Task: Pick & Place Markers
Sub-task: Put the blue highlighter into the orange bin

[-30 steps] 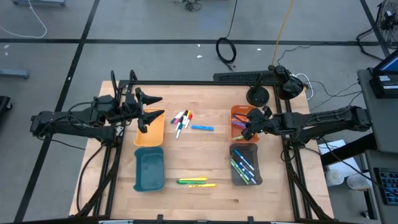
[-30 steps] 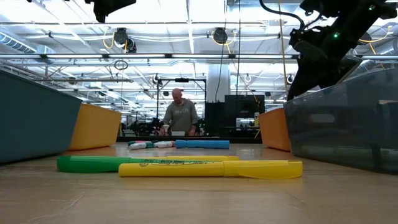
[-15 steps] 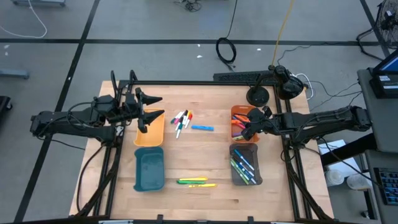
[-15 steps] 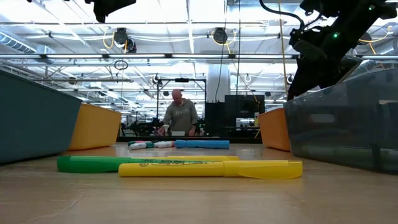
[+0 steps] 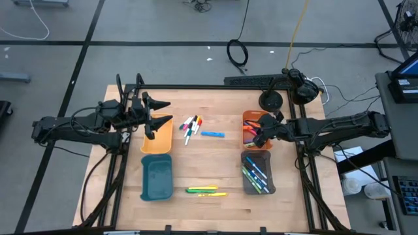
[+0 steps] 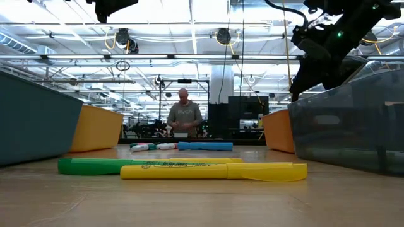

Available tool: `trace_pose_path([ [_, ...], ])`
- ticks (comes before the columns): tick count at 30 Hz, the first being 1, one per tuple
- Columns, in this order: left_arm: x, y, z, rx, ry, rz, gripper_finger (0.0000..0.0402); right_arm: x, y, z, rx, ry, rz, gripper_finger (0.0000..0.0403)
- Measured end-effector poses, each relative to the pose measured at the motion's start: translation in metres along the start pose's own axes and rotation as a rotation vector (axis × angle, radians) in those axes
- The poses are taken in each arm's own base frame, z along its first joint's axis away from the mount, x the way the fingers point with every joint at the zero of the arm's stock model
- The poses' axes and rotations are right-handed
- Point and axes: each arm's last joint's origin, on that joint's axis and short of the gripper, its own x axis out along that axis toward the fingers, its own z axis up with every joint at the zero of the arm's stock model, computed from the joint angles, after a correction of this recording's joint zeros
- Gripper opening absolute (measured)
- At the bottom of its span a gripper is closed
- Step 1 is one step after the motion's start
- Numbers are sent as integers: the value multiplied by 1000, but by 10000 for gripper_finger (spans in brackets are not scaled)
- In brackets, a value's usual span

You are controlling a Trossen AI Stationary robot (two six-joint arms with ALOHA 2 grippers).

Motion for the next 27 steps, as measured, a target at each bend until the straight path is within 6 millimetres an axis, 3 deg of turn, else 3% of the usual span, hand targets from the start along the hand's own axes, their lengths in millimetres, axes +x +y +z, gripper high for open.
trace_pose_path([
  [10,0,0,0,0,0,0,282,1,4,7,-57,-85,40,159],
  [16,0,0,0,0,0,0,282,11,9,2,-183,-206,83,161],
  [27,0,0,0,0,0,0,282,16,19,-4,-321,-315,394,160],
])
